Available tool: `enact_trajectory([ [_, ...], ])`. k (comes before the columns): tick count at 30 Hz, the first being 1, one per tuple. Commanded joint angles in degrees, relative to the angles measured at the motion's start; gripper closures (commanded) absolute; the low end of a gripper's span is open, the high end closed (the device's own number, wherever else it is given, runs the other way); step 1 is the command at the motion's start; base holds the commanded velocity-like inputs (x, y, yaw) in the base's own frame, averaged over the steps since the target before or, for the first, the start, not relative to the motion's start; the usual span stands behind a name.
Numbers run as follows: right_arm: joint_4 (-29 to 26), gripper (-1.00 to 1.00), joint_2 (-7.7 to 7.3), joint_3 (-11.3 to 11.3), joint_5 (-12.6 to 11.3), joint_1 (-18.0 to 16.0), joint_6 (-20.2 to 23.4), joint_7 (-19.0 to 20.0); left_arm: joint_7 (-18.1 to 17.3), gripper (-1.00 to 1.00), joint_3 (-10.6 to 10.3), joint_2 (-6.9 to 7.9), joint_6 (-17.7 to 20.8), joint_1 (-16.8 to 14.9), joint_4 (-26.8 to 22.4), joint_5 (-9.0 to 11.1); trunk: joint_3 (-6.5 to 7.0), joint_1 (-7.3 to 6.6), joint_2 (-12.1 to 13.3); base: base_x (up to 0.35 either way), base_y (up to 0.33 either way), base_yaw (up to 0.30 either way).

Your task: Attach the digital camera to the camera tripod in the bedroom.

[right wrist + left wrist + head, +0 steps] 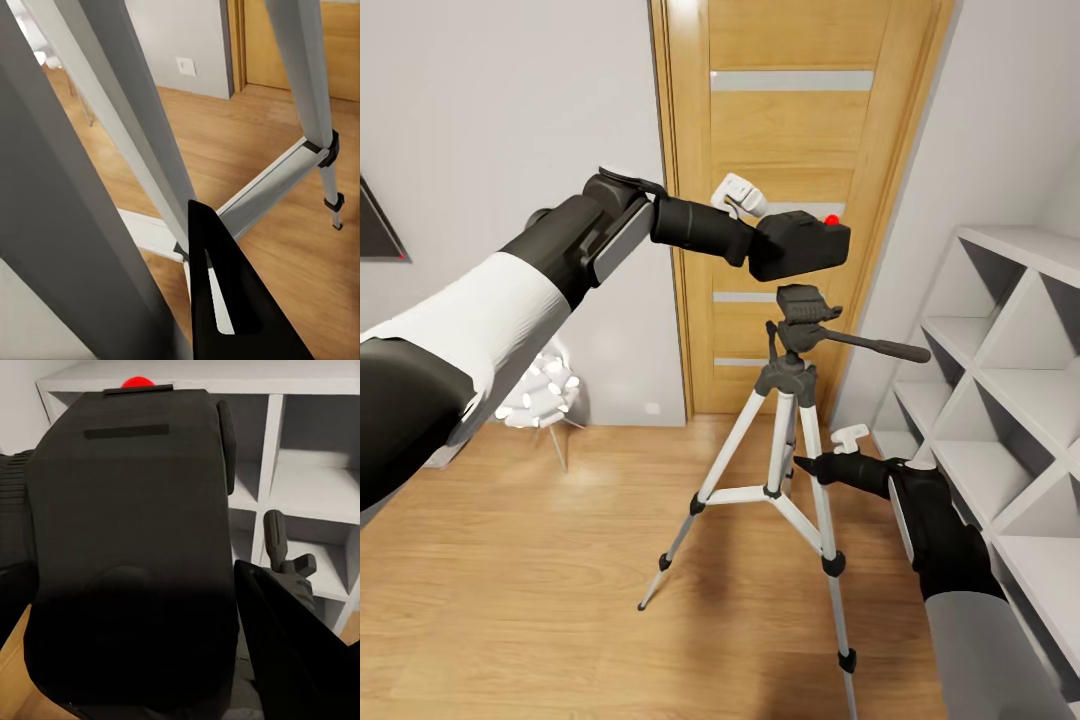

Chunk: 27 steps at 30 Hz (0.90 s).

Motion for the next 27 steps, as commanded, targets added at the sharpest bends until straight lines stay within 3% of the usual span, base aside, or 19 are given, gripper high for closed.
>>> enact_trajectory([
  [1,-0.1,1.0,0.01,-0.1,0.8,-0.1,-0.2,0.5,0.0,1.0,-0.2,0.02,0.3,-0.1,0.0,0.5,-0.08,0.01,-0.1,0.0,0.0,0.0],
  [27,-0.1,1.0,0.08,0.1,0.9,-0.1,-0.4,0.5,-1.3,1.0,-0.5,0.19,-1.4,-0.1,0.0,1.0,-0.08,0.01,-0.1,0.0,0.0,0.0],
])
